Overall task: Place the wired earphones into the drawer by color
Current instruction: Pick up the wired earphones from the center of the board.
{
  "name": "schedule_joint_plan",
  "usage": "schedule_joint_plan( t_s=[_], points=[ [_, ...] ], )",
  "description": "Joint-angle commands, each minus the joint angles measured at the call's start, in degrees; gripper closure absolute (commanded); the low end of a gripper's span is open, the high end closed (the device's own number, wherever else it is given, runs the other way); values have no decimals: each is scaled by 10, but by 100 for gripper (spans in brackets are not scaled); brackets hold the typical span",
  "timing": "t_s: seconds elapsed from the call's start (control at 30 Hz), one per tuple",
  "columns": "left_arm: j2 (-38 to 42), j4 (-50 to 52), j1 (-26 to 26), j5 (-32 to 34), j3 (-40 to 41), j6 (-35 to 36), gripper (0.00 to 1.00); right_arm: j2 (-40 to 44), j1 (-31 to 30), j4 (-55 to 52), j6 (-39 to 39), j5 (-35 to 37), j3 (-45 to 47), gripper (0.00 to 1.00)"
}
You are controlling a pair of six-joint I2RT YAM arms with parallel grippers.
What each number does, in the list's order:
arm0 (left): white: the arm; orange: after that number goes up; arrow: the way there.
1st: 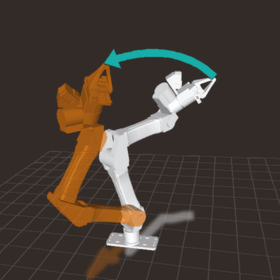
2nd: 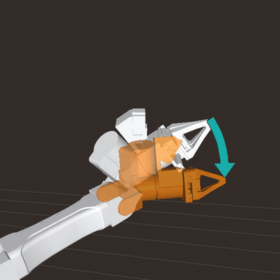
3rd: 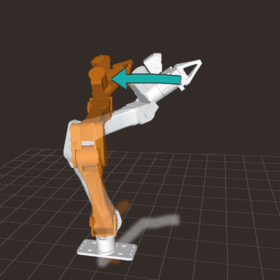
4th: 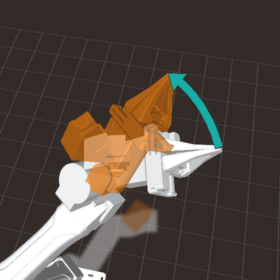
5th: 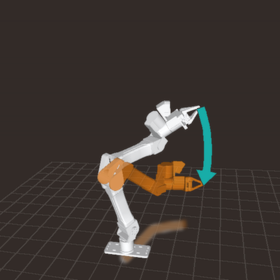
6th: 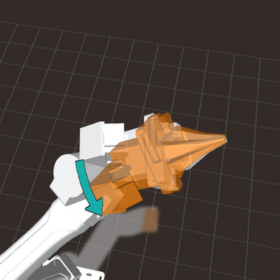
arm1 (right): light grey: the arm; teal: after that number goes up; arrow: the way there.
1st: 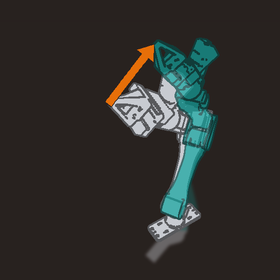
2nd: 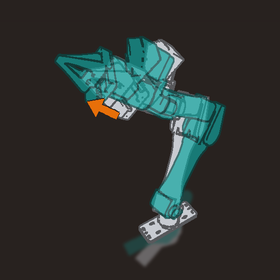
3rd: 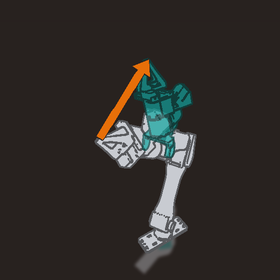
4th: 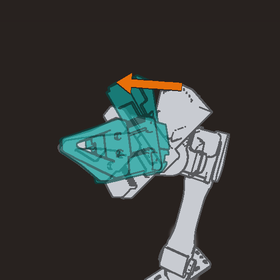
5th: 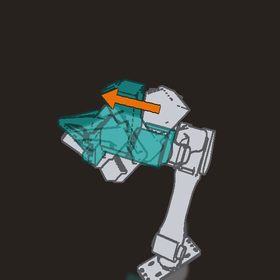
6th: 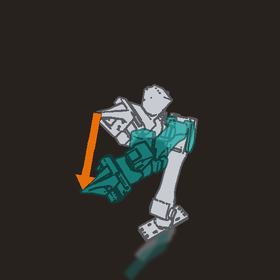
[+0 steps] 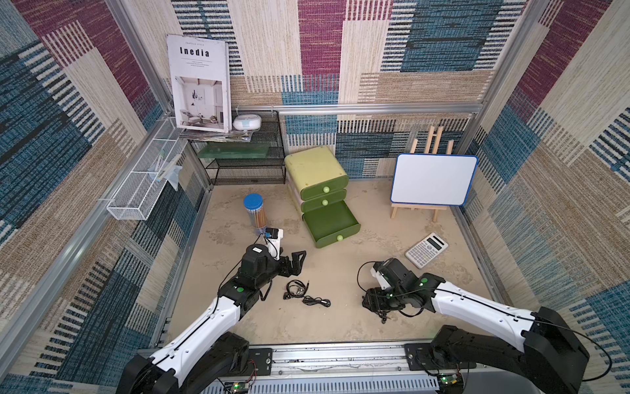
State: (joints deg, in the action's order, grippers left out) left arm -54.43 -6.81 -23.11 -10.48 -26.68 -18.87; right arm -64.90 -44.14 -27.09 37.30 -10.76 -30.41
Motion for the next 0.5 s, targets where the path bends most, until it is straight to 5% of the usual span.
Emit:
schedule_joint_plan(
  t_s=[0.0, 0.47],
  points=[
    [2, -9, 0, -1, -3, 5, 1, -15, -6, -6, -10, 13, -4, 34],
    [1, -6, 0, 1, -3, 6, 1, -48, -15, 1, -17, 20, -8, 64]
  ],
)
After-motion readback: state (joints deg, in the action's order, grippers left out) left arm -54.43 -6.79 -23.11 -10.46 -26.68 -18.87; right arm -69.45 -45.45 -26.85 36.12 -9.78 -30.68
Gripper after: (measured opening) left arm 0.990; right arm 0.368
